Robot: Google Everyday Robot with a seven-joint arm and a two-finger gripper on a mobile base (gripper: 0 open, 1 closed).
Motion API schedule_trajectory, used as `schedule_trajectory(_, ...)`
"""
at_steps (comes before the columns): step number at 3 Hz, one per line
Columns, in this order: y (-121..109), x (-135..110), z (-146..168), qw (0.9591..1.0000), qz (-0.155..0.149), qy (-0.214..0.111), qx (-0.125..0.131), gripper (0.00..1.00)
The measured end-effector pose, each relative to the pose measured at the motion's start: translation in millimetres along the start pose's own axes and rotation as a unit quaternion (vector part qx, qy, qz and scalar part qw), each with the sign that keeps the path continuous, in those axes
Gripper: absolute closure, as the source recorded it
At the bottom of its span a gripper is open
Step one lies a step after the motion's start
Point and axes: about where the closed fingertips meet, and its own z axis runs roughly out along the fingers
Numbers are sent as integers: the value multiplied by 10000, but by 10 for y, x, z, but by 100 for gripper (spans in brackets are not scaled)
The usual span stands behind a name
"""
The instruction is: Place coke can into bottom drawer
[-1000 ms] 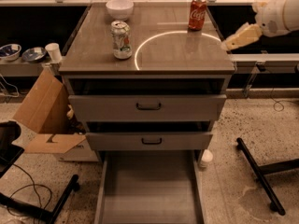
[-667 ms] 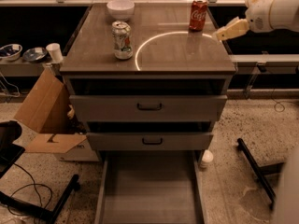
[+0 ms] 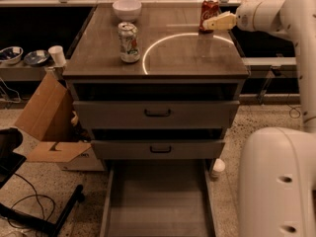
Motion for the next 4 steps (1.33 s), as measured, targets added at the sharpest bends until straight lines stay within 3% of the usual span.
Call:
schedule_trajectory(1, -50, -37, 351, 9986, 456, -117, 258, 0)
schedule_trajectory(2, -19, -76, 693, 9968, 624, -192, 461, 0)
schedule_trajectory(4, -261, 104, 1023, 9900, 758, -413, 1113, 0)
